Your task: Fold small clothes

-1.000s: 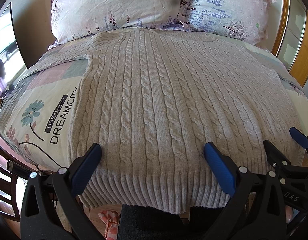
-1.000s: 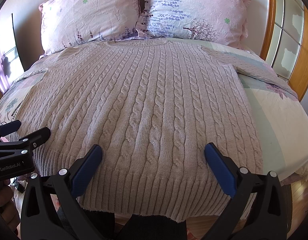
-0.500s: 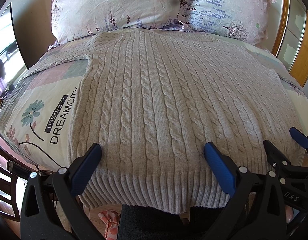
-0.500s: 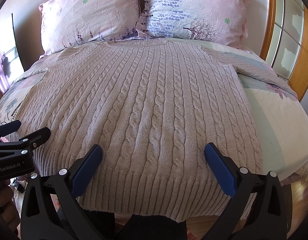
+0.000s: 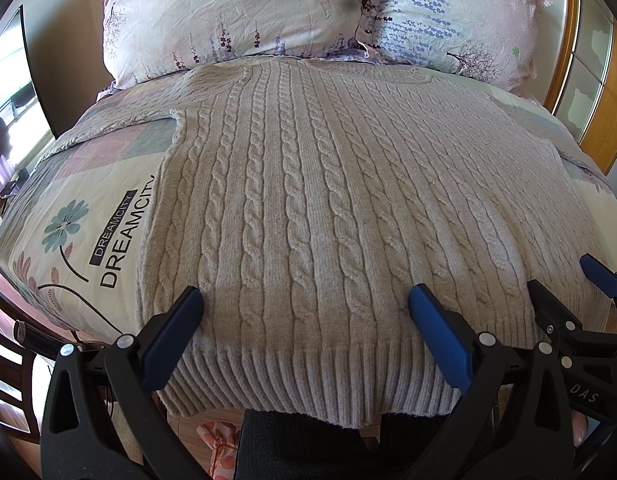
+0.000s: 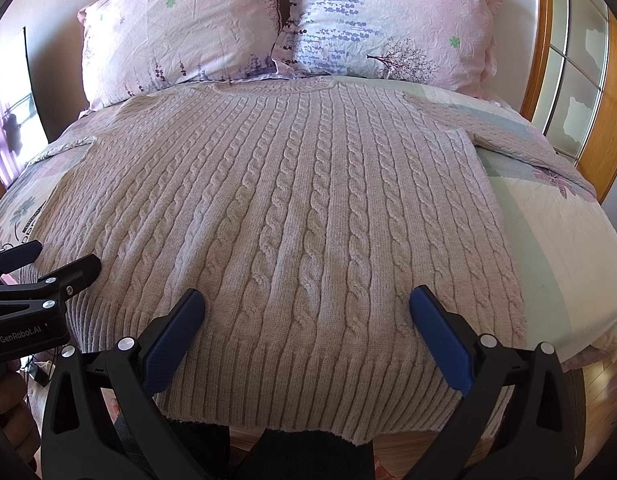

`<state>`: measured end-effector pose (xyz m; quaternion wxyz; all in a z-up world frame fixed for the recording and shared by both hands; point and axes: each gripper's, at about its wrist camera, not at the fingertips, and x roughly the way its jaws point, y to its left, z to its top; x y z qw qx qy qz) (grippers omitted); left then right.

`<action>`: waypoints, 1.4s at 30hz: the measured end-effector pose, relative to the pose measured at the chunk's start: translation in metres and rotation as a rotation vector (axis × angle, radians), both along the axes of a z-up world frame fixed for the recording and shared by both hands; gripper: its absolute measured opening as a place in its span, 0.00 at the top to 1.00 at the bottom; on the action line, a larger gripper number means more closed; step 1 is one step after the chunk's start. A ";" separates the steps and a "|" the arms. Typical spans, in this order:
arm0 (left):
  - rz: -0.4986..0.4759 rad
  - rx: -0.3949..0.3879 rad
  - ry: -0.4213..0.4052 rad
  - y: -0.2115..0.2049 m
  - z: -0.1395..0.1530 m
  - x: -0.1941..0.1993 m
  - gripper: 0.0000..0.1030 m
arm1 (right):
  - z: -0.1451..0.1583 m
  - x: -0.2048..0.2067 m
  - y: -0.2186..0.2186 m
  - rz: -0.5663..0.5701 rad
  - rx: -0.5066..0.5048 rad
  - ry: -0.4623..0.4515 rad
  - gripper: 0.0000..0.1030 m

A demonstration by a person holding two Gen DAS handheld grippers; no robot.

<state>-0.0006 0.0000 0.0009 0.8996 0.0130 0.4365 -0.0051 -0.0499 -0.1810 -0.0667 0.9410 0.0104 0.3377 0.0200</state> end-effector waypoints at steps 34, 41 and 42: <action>0.403 -0.325 -0.017 0.229 0.045 0.132 0.02 | 0.021 0.104 -0.407 -0.771 0.785 -0.114 0.61; 0.407 -0.459 -0.010 0.275 0.020 0.151 0.02 | -0.001 0.135 -0.438 -0.868 0.821 -0.093 0.91; 0.413 -0.458 -0.045 0.279 0.020 0.151 0.02 | -0.002 0.136 -0.445 -0.874 0.824 -0.089 0.91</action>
